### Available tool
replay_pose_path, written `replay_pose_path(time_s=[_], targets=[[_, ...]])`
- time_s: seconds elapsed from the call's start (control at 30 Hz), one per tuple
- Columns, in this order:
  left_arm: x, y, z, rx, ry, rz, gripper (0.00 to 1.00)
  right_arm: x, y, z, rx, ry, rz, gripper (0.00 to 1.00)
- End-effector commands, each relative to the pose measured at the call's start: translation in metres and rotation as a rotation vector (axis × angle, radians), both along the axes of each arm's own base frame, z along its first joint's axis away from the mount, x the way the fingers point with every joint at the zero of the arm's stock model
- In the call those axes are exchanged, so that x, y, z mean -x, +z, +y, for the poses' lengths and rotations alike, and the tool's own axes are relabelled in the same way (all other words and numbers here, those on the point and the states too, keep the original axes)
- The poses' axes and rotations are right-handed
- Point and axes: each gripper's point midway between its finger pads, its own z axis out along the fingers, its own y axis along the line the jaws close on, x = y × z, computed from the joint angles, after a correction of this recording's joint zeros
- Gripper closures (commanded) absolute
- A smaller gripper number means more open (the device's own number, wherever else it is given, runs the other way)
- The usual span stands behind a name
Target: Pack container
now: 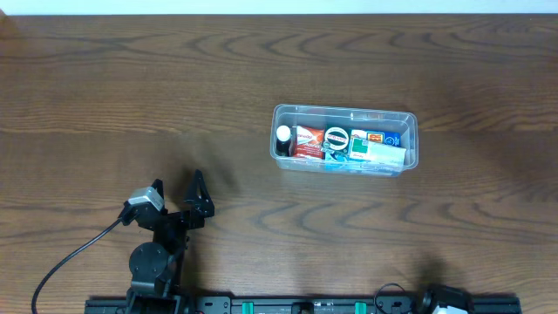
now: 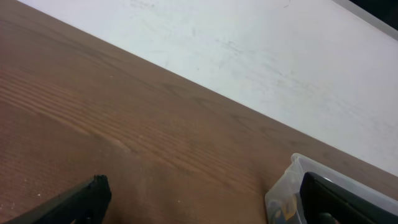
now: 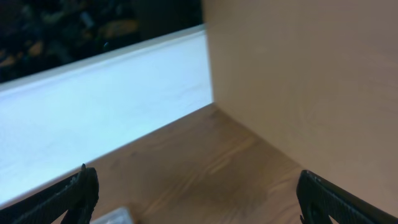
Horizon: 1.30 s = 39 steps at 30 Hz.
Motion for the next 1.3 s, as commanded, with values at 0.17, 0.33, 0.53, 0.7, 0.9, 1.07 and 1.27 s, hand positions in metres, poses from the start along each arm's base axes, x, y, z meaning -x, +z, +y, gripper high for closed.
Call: replay_pose_path(time_s=[0.17, 0.33, 0.53, 0.7, 0.9, 1.07, 1.27], targets=[[0.001, -0.018, 0.005, -0.008, 0.024, 0.051, 0.02, 0.001, -0.019, 0.02, -0.003, 0.198, 0.032, 0.01], [0.001, -0.018, 0.005, -0.008, 0.024, 0.051, 0.02, -0.003, -0.052, 0.021, -0.101, 0.188, 0.057, 0.01], [0.001, -0.018, 0.005, -0.008, 0.024, 0.051, 0.02, -0.008, -0.101, 0.021, -0.256, 0.14, 0.046, 0.01], [0.001, -0.018, 0.005, -0.008, 0.024, 0.051, 0.02, -0.027, -0.132, 0.021, -0.287, 0.137, -0.003, 0.01], [0.001, -0.018, 0.005, -0.008, 0.024, 0.051, 0.02, -0.074, -0.167, 0.022, -0.277, 0.17, -0.088, 0.01], [0.001, -0.018, 0.005, -0.008, 0.024, 0.051, 0.02, -0.116, -0.197, 0.033, -0.28, 0.256, -0.206, 0.01], [0.001, -0.018, 0.005, -0.008, 0.024, 0.051, 0.02, -0.142, -0.232, 0.043, -0.26, 0.342, -0.378, 0.01]])
